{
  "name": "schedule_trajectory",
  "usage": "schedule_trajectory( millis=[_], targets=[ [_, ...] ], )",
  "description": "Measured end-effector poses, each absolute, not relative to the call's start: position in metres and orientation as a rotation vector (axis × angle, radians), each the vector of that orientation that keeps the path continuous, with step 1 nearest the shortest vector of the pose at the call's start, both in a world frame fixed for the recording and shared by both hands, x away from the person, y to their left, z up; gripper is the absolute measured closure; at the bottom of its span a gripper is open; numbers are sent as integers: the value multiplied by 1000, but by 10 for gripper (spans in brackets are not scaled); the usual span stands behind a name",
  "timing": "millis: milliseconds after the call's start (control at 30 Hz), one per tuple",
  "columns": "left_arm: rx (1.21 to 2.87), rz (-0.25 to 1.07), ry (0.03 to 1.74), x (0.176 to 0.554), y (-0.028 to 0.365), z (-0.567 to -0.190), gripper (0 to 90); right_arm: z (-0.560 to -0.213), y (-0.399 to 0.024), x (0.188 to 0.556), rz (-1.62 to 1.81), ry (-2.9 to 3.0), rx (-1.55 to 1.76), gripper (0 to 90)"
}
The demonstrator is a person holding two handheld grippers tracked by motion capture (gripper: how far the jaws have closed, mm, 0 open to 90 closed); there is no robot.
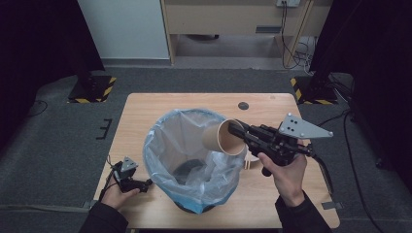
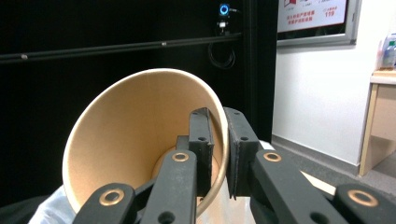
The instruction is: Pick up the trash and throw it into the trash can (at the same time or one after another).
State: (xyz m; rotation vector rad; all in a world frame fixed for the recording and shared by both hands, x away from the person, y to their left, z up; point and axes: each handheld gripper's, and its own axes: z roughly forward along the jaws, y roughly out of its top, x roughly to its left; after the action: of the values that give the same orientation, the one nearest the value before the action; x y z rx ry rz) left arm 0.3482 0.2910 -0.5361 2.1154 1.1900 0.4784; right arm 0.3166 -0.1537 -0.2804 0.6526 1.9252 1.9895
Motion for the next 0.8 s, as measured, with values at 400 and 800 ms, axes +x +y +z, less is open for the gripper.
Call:
schedule_trajectory(
  millis=[400, 800],
  targets=[
    [2116, 478, 1190, 348, 291, -536, 0, -287, -145, 324, 1977, 1924, 664, 446],
    [2115, 478, 1189, 348, 291, -536, 0, -276, -203, 331, 1976, 1647, 807, 308]
  ],
)
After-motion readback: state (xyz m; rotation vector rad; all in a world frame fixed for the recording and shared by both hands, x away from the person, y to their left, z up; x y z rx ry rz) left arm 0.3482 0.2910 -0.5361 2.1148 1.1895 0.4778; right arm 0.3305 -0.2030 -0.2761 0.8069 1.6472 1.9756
